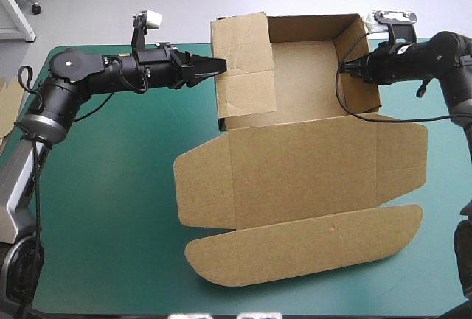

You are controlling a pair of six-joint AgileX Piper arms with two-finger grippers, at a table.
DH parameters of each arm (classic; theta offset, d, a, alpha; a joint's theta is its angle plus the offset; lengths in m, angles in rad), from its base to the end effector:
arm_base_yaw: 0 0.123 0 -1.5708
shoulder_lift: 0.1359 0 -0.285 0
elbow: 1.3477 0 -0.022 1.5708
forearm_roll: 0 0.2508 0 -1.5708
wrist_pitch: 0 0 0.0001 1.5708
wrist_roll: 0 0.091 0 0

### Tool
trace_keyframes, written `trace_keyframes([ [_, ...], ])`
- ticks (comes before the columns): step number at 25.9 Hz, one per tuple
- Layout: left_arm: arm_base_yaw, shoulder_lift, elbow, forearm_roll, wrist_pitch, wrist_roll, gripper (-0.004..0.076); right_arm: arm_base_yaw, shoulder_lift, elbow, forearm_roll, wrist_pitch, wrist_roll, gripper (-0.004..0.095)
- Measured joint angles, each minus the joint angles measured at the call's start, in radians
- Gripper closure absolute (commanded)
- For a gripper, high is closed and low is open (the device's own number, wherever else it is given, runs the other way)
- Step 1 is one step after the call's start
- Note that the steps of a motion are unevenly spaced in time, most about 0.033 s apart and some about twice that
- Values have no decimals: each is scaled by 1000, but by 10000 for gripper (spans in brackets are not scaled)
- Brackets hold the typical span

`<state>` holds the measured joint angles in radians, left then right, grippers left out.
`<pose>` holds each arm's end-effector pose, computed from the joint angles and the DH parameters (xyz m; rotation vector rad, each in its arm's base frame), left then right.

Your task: Fold the box

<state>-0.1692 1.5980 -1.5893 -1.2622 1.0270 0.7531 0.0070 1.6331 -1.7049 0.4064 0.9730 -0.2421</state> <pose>0.3259 -0.1310 0.4259 0.5565 1.8927 -1.2099 0.3615 0.0323 0.4037 -0.1772 2.3174 0.3907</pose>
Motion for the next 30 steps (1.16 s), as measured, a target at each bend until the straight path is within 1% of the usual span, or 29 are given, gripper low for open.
trace_keyframes([
  [3, -1, 0, 0, 11, 2, -8, 306, 0, 0, 0, 2, -1, 0, 940],
  [8, -27, 0, -2, 101, -26, -54, 305, 0, 0, 0, 0, 0, 12, 936],
  [13, -67, 0, -7, 215, -95, -132, 305, 0, 0, 0, -1, 0, 30, 927],
  [16, -74, 0, -25, 284, -116, -183, 306, 0, 1, 0, -7, -1, 41, 925],
  [22, -74, 14, -88, 325, -107, -252, 306, 3, 1, 0, -6, -14, 68, 925],
  [25, -74, 39, -114, 330, -79, -278, 306, 21, 1, 0, -15, -23, 86, 925],
  [30, -78, 70, -167, 416, -40, -344, 306, 77, 1, 0, -108, -39, 156, 925],
])
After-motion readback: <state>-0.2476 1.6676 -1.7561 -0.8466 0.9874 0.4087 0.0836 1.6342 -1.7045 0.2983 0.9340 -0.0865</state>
